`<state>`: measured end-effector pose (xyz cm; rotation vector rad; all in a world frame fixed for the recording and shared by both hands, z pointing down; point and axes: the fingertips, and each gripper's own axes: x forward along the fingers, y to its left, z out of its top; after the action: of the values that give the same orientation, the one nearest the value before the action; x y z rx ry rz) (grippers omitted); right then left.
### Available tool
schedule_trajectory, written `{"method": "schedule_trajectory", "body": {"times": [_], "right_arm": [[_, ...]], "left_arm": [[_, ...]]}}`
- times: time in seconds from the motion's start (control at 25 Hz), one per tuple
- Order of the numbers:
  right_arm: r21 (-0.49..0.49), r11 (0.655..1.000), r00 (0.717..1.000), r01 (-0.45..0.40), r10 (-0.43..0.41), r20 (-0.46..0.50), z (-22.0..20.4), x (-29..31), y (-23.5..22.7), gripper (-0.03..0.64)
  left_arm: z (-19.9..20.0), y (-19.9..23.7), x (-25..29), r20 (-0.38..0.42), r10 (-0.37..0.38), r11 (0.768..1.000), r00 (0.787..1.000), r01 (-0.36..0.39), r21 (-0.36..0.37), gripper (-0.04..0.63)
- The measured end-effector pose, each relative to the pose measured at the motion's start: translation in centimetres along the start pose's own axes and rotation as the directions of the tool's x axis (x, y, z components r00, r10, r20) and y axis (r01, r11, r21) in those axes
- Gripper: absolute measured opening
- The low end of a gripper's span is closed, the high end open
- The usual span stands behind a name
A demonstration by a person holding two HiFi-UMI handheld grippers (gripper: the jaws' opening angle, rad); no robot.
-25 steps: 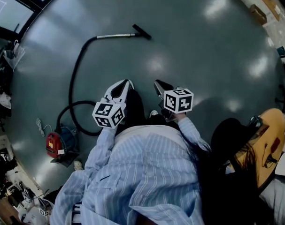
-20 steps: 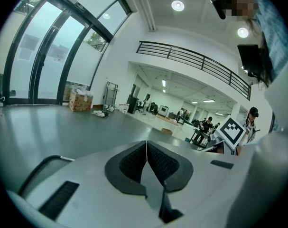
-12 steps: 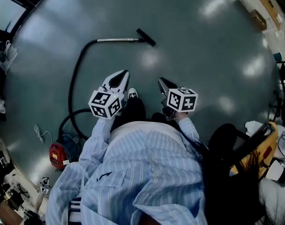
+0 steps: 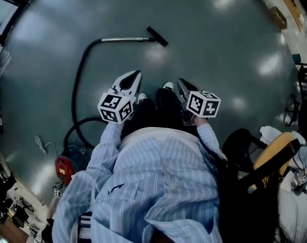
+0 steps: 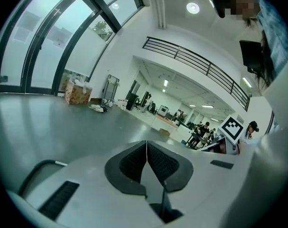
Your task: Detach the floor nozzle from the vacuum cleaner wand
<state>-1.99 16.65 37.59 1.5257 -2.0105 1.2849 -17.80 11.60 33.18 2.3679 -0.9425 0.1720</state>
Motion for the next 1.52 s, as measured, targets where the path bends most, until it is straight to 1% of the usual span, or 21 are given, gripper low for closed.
{"method": "schedule_trajectory", "body": {"times": [0.12,0.24,0.44,0.64,0.72,0.84,0.92,1.0,1.12,1.24,1.32,1.4,1.52], "right_arm": [[0.003,1.0,1.0,-0.002,0.002,-0.026,1.2,1.0,-1.5,0.025],[0.002,1.0,0.998,-0.017,0.017,-0.054,4.0,3.8,-2.7,0.025],[-0.04,0.996,0.993,-0.075,0.071,-0.096,10.5,9.8,-3.7,0.025],[-0.074,0.99,0.987,-0.119,0.11,-0.117,18.0,13.1,-6.3,0.025],[-0.077,0.988,0.984,-0.131,0.12,-0.129,20.2,14.7,-7.7,0.025],[-0.069,0.987,0.98,-0.144,0.133,-0.15,22.5,16.8,-9.8,0.025],[-0.062,0.987,0.977,-0.147,0.135,-0.168,23.2,18.2,-11.2,0.025],[-0.059,0.987,0.973,-0.151,0.137,-0.186,23.2,19.6,-12.4,0.025],[-0.082,0.979,0.965,-0.186,0.166,-0.203,23.0,21.9,-13.9,0.025],[-0.159,0.972,0.964,-0.175,0.137,-0.227,22.3,24.5,-15.8,0.025],[-0.212,0.966,0.971,-0.151,0.104,-0.216,21.6,27.3,-16.6,0.026],[-0.234,0.963,0.973,-0.13,0.079,-0.217,20.5,30.5,-17.7,0.026],[-0.231,0.967,0.967,-0.107,0.048,-0.25,18.7,35.1,-20.3,0.026]], "left_arm": [[-0.4,0.2,1.9,-0.02,0.008,1.0,1.0,-0.009,-0.024,0.009],[0.9,1.9,4.5,-0.025,0.025,0.999,0.999,-0.026,-0.038,0.009],[4.3,6.7,8.8,-0.023,0.096,0.994,0.995,-0.097,-0.058,0.009],[7.6,8.7,14.2,-0.026,0.145,0.987,0.989,-0.147,-0.061,0.009],[8.4,9.7,16.8,-0.035,0.163,0.984,0.986,-0.166,-0.07,0.009],[9.2,10.5,20.7,-0.045,0.166,0.981,0.985,-0.17,-0.097,0.009],[9.2,11.0,23.1,-0.066,0.166,0.981,0.984,-0.171,-0.088,0.009],[8.6,11.5,25.2,-0.109,0.154,0.985,0.982,-0.162,-0.062,0.009],[6.8,12.1,28.2,-0.205,0.098,0.995,0.974,-0.098,0.01,0.009],[4.8,13.5,30.7,-0.305,0.054,0.995,0.951,-0.025,0.097,0.009],[3.4,16.0,31.9,-0.352,0.043,0.99,0.935,0.008,0.141,0.009],[1.4,19.3,33.1,-0.394,0.045,0.986,0.918,0.023,0.165,0.009],[-2.3,23.9,35.8,-0.459,0.047,0.985,0.887,0.036,0.17,0.009]]}}
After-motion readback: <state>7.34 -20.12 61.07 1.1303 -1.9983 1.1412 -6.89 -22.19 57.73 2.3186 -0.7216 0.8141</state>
